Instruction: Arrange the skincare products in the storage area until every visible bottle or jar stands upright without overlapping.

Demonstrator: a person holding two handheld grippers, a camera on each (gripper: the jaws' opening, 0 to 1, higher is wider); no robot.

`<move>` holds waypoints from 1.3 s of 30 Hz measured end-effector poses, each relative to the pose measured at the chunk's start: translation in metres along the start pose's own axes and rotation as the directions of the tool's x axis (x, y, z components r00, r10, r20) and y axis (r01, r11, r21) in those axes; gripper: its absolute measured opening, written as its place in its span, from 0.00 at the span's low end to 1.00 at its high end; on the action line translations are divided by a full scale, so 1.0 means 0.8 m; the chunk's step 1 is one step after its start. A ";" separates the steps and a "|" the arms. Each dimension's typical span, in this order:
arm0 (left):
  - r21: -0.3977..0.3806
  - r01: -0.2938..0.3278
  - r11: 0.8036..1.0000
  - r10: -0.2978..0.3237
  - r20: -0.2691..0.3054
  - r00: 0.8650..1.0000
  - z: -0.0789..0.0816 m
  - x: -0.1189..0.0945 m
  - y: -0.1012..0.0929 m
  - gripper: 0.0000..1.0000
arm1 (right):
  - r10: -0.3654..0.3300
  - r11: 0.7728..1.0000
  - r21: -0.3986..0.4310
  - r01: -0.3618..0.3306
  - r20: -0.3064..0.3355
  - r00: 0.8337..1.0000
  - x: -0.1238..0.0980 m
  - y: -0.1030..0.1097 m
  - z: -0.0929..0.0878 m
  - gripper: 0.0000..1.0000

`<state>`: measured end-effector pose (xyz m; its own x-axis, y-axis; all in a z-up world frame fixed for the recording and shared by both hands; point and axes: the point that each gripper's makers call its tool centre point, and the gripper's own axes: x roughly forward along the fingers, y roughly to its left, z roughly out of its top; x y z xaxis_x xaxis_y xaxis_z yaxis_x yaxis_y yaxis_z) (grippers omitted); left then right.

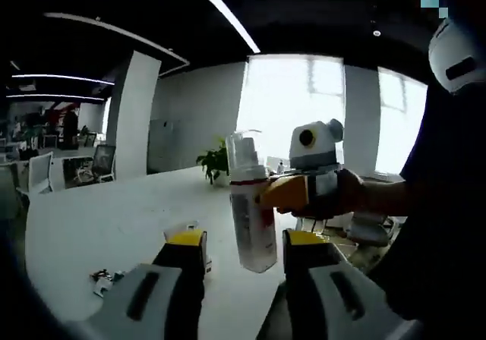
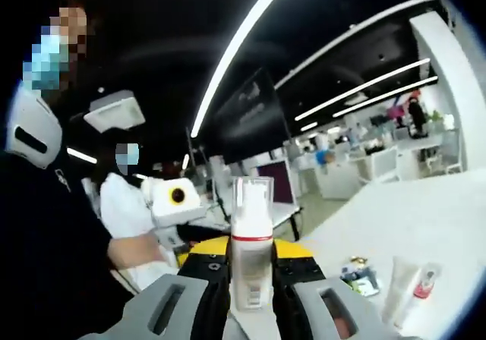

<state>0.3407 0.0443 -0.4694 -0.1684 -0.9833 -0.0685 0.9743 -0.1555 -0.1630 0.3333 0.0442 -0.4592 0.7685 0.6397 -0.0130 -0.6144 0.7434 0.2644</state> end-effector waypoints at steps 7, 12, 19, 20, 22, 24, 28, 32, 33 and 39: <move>0.002 0.168 0.986 -0.168 0.001 0.986 0.015 -0.008 -0.026 0.33 | 0.106 0.993 -0.043 -0.107 -0.027 0.994 0.001 0.019 -0.005 0.12; -0.024 0.205 0.978 -0.204 0.058 0.977 0.035 -0.011 -0.026 0.31 | 0.149 0.986 -0.066 -0.153 -0.066 0.987 0.004 0.025 -0.013 0.12; -0.009 0.207 0.978 -0.206 0.016 0.978 0.028 0.000 -0.024 0.27 | 0.181 0.979 -0.078 -0.187 -0.079 0.980 0.012 0.027 -0.017 0.12; -0.008 0.210 0.978 -0.210 0.022 0.977 0.029 0.001 -0.025 0.25 | 0.181 0.979 -0.079 -0.188 -0.082 0.980 0.012 0.026 -0.018 0.12; -0.007 0.227 0.974 -0.227 0.013 0.974 0.027 0.004 -0.031 0.20 | 0.188 0.978 -0.079 -0.194 -0.083 0.979 0.012 0.024 -0.019 0.12; 0.020 0.205 0.979 -0.205 -0.014 0.979 0.022 0.007 -0.028 0.19 | 0.161 0.979 -0.110 -0.172 -0.103 0.982 0.009 0.015 -0.024 0.12; 0.038 0.189 0.981 -0.187 -0.035 0.982 0.013 0.013 -0.024 0.19 | 0.125 0.979 -0.145 -0.142 -0.121 0.985 0.007 0.006 -0.030 0.13; 0.061 0.168 0.984 -0.165 -0.052 0.985 0.006 0.020 -0.020 0.18 | 0.063 0.976 -0.197 -0.092 -0.148 0.987 0.004 -0.006 -0.037 0.14; 0.074 0.163 0.984 -0.159 -0.057 0.986 0.004 0.022 -0.019 0.18 | 0.051 0.976 -0.202 -0.083 -0.156 0.986 0.003 -0.008 -0.039 0.14; 0.105 0.149 0.983 -0.141 -0.081 0.987 -0.008 0.037 -0.018 0.18 | -0.011 0.974 -0.226 -0.033 -0.192 0.981 -0.005 -0.019 -0.050 0.15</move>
<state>0.3211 0.0181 -0.4754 -0.3156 -0.9407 -0.1246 0.9486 -0.3093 -0.0674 0.3327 0.0382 -0.5017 0.7268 0.6569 -0.2007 -0.6639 0.7468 0.0403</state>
